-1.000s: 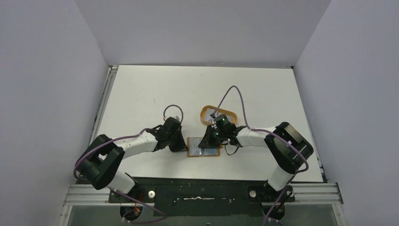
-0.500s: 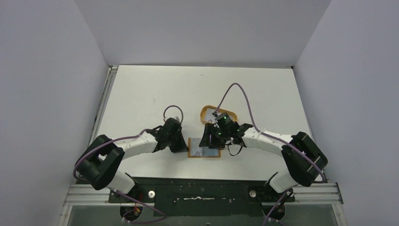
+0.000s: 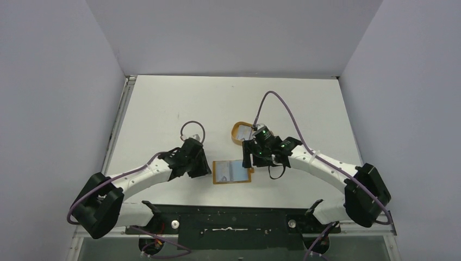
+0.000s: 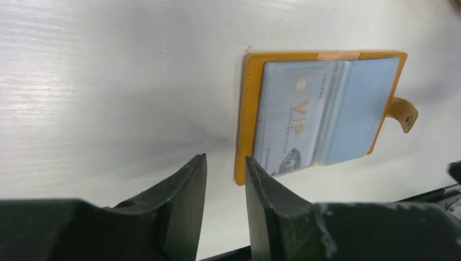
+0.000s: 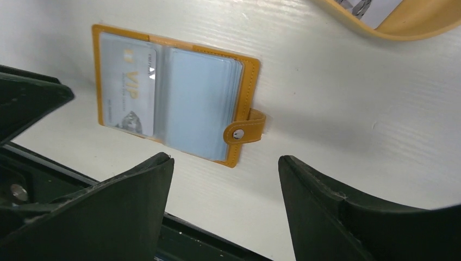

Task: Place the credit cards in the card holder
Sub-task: Insert the credit card into the card holder, then close the card holder at the center of the board.

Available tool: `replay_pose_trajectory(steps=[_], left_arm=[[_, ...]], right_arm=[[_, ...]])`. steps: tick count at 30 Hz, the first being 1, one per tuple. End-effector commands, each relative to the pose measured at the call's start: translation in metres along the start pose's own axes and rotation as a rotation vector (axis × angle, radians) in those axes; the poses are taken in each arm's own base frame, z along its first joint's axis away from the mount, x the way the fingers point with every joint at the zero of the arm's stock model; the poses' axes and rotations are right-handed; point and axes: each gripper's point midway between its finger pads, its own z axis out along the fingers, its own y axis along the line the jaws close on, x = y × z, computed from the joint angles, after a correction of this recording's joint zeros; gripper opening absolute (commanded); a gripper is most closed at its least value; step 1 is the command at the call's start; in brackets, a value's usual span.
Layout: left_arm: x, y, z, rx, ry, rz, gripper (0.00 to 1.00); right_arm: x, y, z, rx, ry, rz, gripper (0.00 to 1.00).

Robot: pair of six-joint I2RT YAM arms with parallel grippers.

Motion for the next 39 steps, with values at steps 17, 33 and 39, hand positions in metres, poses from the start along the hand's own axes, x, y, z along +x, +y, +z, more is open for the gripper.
replay_pose_trajectory(steps=[17,33,39], left_arm=[[0.001,0.025,-0.002,-0.051,-0.042,0.039,0.30],[0.025,-0.054,0.042,0.095,0.126,0.181,0.19],[0.031,-0.057,0.050,0.091,0.153,0.196,0.16]], right_arm=[[0.015,-0.043,0.028,0.239,0.039,-0.075,0.11],[0.003,0.007,-0.048,-0.156,-0.129,-0.107,0.00],[-0.008,0.045,-0.038,-0.318,-0.155,-0.045,0.00]])
